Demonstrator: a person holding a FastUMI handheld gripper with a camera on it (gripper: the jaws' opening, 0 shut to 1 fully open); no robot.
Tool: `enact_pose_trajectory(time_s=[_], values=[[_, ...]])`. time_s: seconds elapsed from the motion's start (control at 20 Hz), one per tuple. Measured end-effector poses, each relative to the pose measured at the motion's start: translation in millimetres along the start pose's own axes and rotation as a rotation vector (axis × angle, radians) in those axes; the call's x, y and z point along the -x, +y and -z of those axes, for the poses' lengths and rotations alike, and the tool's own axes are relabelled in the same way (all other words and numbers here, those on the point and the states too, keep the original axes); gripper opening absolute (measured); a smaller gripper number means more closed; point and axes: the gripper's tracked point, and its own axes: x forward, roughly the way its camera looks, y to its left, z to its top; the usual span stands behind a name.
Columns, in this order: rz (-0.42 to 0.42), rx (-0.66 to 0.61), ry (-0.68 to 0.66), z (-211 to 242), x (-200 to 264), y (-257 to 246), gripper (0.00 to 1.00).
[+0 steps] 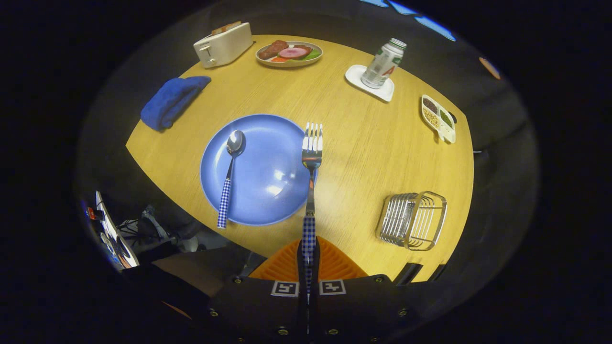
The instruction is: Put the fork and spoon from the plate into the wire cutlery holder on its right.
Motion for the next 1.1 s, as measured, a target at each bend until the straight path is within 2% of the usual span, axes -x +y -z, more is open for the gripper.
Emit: enact_pose_trajectory(time_s=[0.05, 0.1, 0.15, 0.25, 0.75, 1.1], values=[[-0.025, -0.022, -0.066, -0.9, -4.5, -7.9, 0.01], [-0.011, -0.038, -0.114, 8.0, -3.1, -24.0, 0.01], [0.038, -0.045, -0.081, 15.9, 7.7, -36.3, 0.01], [0.080, -0.070, -0.048, 28.4, 18.7, -51.7, 0.01], [0.185, -0.123, 0.062, 74.7, 55.9, -122.0, 0.01], [0.260, -0.049, 0.200, 88.5, 66.9, -157.6, 0.01]])
